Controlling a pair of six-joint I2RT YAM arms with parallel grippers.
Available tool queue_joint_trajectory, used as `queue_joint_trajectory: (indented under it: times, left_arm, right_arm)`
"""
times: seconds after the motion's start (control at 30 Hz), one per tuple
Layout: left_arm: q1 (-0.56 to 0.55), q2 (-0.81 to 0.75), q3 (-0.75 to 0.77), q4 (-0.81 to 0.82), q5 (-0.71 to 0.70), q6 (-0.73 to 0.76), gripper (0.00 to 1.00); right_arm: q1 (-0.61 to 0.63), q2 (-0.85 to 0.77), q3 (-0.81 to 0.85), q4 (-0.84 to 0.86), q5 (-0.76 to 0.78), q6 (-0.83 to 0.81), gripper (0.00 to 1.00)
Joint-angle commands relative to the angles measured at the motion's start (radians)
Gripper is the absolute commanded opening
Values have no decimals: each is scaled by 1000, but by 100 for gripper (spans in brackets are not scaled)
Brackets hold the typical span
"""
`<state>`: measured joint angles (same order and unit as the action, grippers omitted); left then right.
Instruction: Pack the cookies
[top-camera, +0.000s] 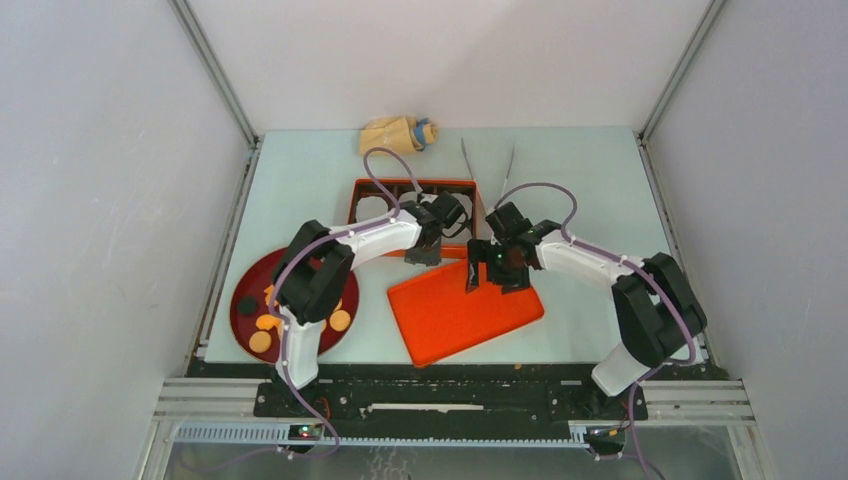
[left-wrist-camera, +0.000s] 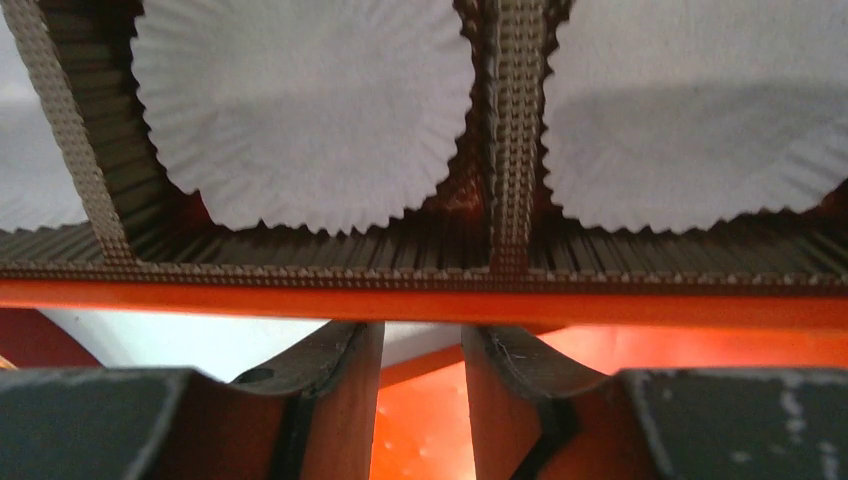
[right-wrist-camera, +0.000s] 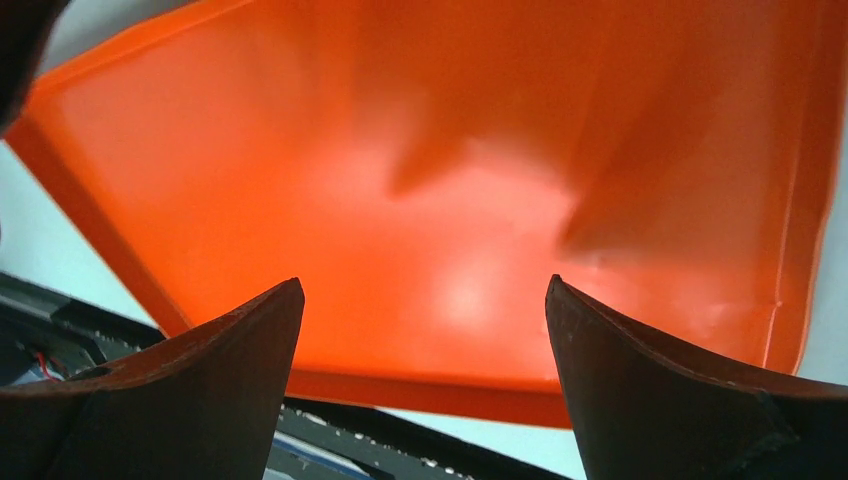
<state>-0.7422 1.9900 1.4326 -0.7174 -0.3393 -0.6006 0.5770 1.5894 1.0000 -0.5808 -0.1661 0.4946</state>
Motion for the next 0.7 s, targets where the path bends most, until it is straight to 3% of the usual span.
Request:
queue_joint_trajectory:
  times: [0.0, 0.37, 0.67]
  left_arm:
    - [32, -5, 59, 62, -22, 33, 39]
    - [162, 49, 103, 118, 57, 44, 39]
    - [225, 121, 271, 74, 71, 53, 38]
  right_arm:
    - [-51, 27, -9, 51, -6, 62, 100]
    - [-280, 29, -113, 42, -46, 113, 100]
    - [-411, 11, -129, 52, -80, 98, 100]
